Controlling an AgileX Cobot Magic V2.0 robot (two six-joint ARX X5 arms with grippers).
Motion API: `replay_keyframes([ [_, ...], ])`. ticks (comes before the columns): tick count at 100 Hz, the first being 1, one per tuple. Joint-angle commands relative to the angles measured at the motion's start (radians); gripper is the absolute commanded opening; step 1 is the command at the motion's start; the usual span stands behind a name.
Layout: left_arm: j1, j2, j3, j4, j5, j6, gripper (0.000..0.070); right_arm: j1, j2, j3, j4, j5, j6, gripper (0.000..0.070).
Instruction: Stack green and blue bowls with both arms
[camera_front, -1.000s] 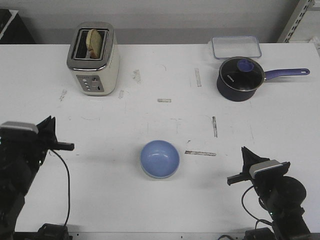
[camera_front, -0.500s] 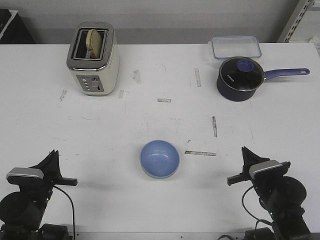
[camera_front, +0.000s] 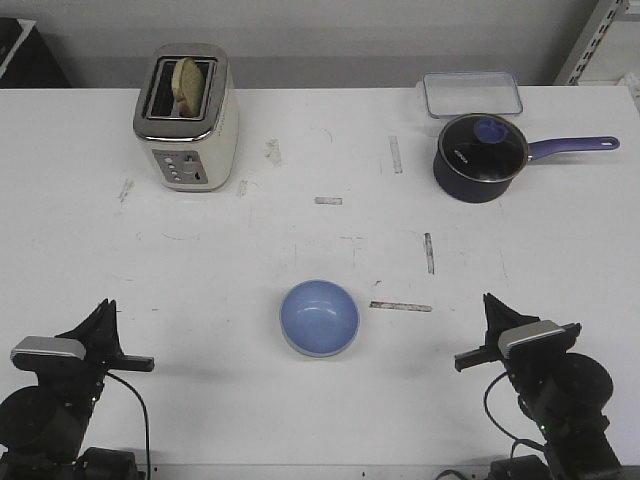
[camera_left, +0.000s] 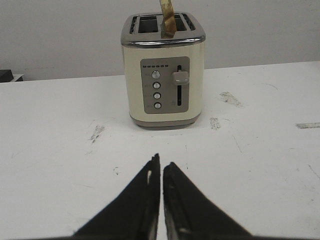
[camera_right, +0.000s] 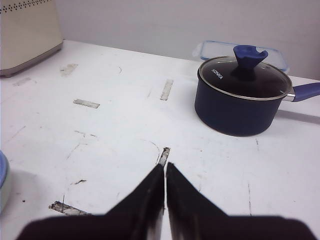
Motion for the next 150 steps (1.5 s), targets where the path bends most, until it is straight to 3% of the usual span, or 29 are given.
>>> replay_keyframes([
  [1, 0.001, -0.001, 0.012, 0.013, -0.001, -0.005, 0.0001, 0.002, 0.005, 0.001, 0.011, 0.001, -0.004, 0.0000],
  [32, 0.011, -0.020, -0.034, 0.044, -0.016, -0.005, 0.0001, 0.002, 0.005, 0.001, 0.011, 0.001, -0.004, 0.0000],
  [54, 0.093, -0.144, -0.269, 0.222, -0.022, -0.005, 0.0001, 0.002, 0.005, 0.001, 0.011, 0.001, -0.004, 0.0000],
  [81, 0.097, -0.230, -0.577, 0.436, 0.022, -0.031, 0.0001, 0.002, 0.004, 0.001, 0.011, 0.001, -0.004, 0.0000],
  [94, 0.091, -0.230, -0.578, 0.364, 0.045, -0.047, 0.0001, 0.001, 0.004, 0.001, 0.012, 0.000, -0.004, 0.0000],
  [150, 0.092, -0.229, -0.578, 0.364, 0.047, -0.047, 0.0001, 0.001, 0.004, 0.001, 0.014, 0.001, -0.004, 0.0000],
])
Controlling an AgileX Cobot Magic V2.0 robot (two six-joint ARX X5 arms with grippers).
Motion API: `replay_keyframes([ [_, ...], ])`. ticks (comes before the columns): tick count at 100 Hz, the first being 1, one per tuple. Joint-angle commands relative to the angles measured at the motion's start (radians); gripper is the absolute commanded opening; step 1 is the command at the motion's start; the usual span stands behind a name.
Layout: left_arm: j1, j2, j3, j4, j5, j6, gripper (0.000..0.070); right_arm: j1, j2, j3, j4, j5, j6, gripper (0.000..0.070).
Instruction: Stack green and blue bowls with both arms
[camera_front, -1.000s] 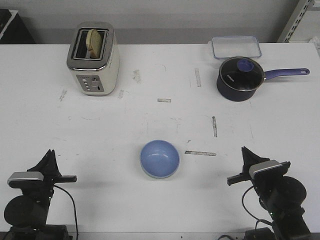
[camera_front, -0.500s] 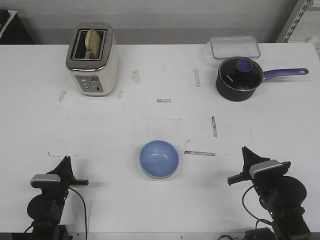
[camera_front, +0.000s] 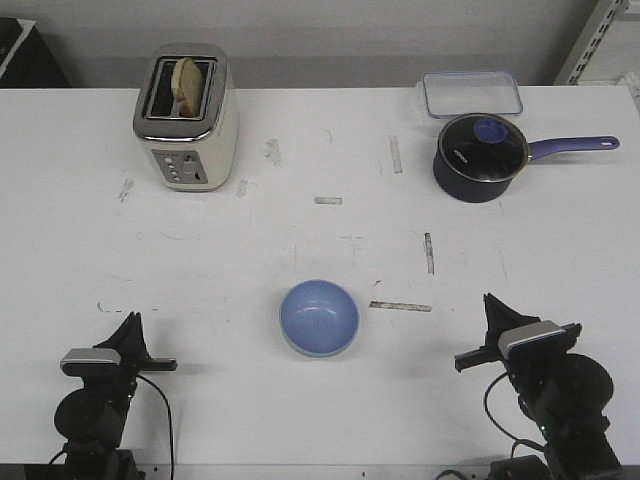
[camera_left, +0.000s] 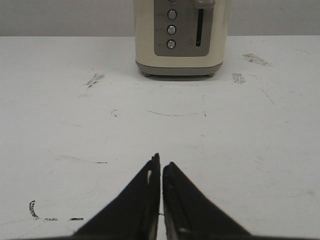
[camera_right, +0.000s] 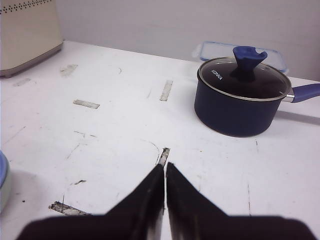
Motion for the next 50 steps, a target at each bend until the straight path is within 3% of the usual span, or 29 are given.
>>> replay_keyframes([
  [1, 0.000, -0.002, -0.021, 0.010, 0.000, -0.009, 0.0001, 0.001, 0.004, 0.001, 0.013, 0.000, -0.003, 0.0000],
  [50, 0.000, -0.002, -0.021, 0.010, 0.000, -0.009, 0.0001, -0.049, -0.031, -0.034, 0.063, 0.008, -0.029, 0.0000],
])
